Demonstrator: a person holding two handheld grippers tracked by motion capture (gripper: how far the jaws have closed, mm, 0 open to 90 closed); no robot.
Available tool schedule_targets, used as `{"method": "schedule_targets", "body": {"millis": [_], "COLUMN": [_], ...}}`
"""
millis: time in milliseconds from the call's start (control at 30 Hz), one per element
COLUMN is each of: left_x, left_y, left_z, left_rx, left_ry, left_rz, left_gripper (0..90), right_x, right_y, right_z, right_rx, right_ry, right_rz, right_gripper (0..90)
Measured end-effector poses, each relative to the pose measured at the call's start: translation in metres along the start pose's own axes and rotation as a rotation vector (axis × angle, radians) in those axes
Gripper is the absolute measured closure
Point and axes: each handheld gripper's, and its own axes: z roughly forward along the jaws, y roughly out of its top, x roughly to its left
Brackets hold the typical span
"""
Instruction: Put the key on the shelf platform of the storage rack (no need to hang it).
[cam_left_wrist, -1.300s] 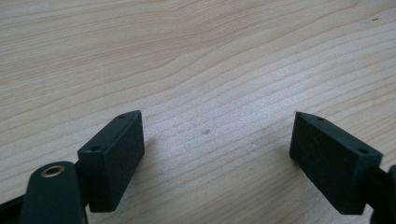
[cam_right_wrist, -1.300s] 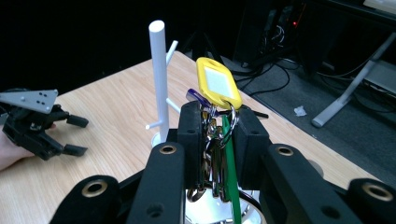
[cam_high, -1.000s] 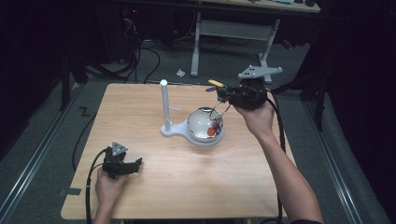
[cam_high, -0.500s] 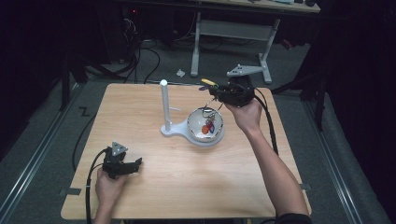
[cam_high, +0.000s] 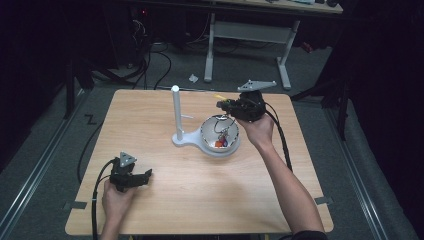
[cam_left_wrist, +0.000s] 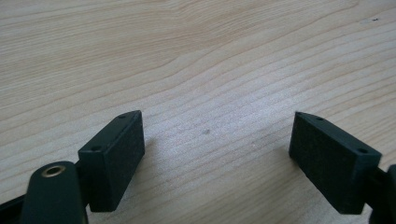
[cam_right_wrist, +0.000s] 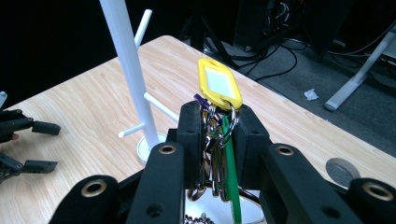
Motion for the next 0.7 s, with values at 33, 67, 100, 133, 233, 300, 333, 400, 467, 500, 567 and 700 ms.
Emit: {"method": "schedule_targets", "body": {"millis": [33, 67, 100, 133, 233, 300, 333, 400, 467, 500, 567, 700], "left_x": [0.000, 0.000, 0.000, 0.000, 0.001, 0.001, 0.001, 0.001, 0.001, 0.001, 0.001, 0.001], "left_y": [0.000, 0.000, 0.000, 0.000, 0.001, 0.000, 0.000, 0.000, 0.001, 0.000, 0.000, 0.000], "left_z": [0.000, 0.000, 0.000, 0.000, 0.000, 0.000, 0.000, 0.000, 0.000, 0.000, 0.000, 0.000], "left_rx": [0.001, -0.001, 0.001, 0.001, 0.000, -0.001, -0.001, -0.001, -0.002, -0.001, -0.001, -0.001], "left_ry": [-0.001, -0.001, -0.003, -0.003, -0.008, -0.005, -0.006, -0.005, -0.004, -0.006, -0.006, -0.004], "left_rz": [0.004, 0.004, 0.006, 0.006, 0.022, 0.015, 0.020, 0.019, 0.019, 0.020, 0.020, 0.014], "left_gripper": [18.4, 18.4, 18.4, 18.4, 18.4, 18.4, 18.4, 18.4, 18.4, 18.4, 18.4, 18.4], "right_x": [0.000, 0.000, 0.001, 0.001, 0.002, 0.001, 0.000, 0.001, 0.001, 0.002, 0.002, 0.002], "right_y": [-0.002, -0.004, -0.005, -0.007, -0.013, -0.017, -0.018, -0.021, -0.024, -0.025, -0.028, -0.032], "right_z": [0.001, 0.002, 0.003, 0.005, 0.009, 0.011, 0.012, 0.014, 0.016, 0.017, 0.020, 0.024], "right_rx": [-0.001, -0.004, -0.001, 0.001, 0.008, 0.018, 0.020, 0.027, 0.032, 0.034, 0.030, 0.040], "right_ry": [0.006, 0.017, 0.017, 0.019, 0.023, 0.023, 0.022, 0.023, 0.023, 0.023, 0.031, 0.036], "right_rz": [0.001, -0.003, -0.001, -0.007, -0.006, 0.000, -0.002, 0.004, 0.006, 0.008, 0.010, 0.012], "right_gripper": [75.6, 75.5, 75.5, 75.5, 75.6, 75.5, 75.6, 75.5, 75.5, 75.5, 75.4, 75.3]}}
